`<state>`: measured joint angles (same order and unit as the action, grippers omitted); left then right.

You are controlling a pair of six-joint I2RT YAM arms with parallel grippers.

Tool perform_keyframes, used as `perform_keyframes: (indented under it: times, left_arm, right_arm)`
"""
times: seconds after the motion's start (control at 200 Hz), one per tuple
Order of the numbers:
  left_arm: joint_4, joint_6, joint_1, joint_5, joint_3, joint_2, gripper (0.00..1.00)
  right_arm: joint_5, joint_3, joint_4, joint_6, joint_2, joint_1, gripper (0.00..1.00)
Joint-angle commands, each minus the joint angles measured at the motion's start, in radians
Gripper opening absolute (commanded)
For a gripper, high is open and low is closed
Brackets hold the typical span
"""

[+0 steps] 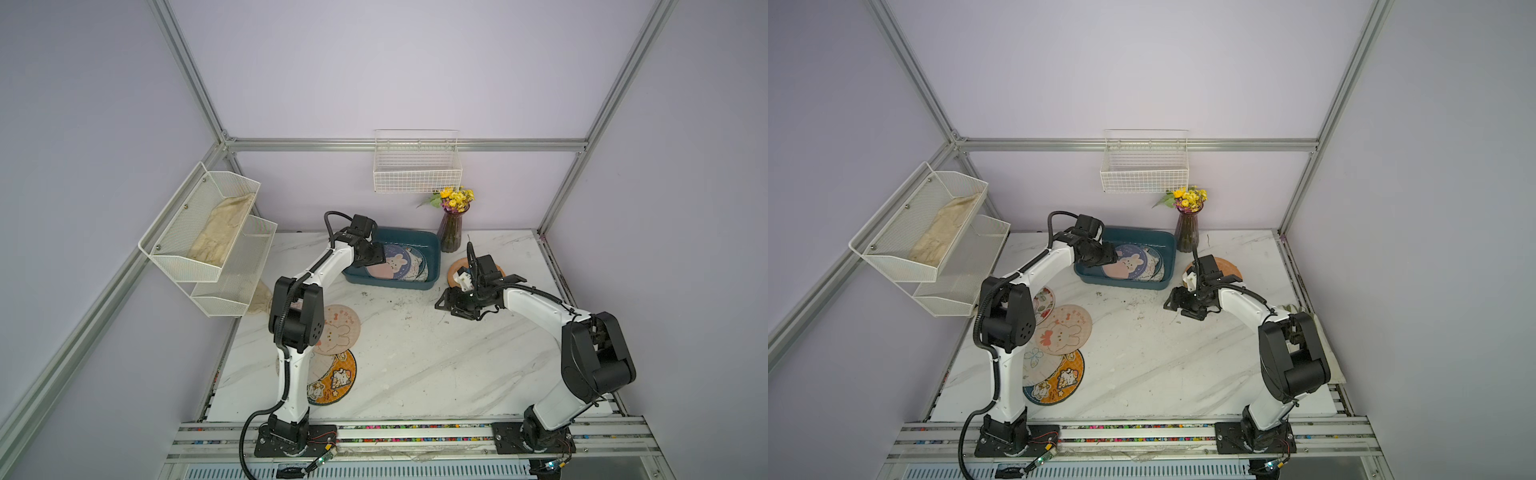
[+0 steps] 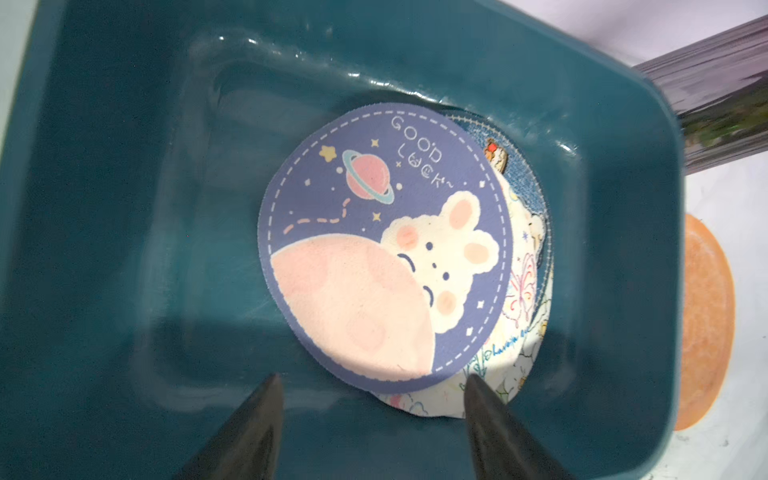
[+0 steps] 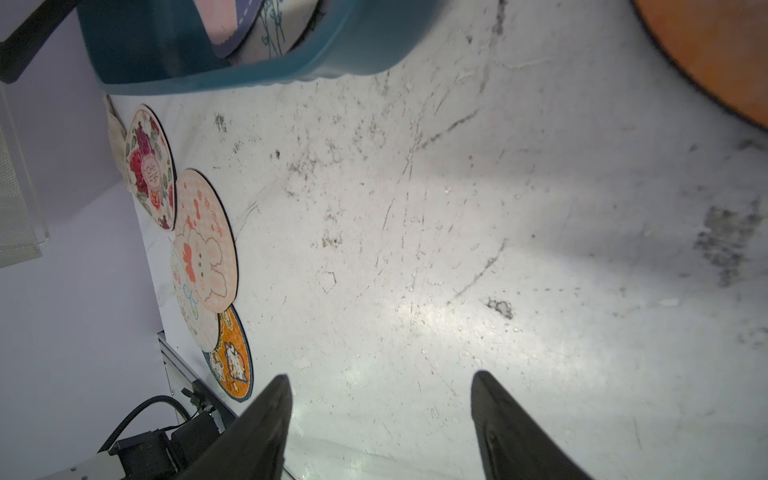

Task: Put the coasters into the storage box
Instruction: Place the coaster in the storage box.

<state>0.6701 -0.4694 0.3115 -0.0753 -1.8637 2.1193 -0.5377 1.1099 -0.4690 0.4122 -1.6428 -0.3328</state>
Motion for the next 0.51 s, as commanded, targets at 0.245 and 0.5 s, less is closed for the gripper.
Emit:
perform_keyframes:
  times: [0.245,0.5]
  left_arm:
    - [-0.142,-0.022,-0.004,-0.132,0.204,-0.213,0.8]
    - [-0.249,-0.067,0.001,-0.188,0.396,-0.367,0.94]
  right_arm:
    - [0.201,0.223,-0.123,-0.057,-0.107,0.138,0.7]
    - [0.329,0.429,-0.158,-0.083,-0.269,0.223,0.71]
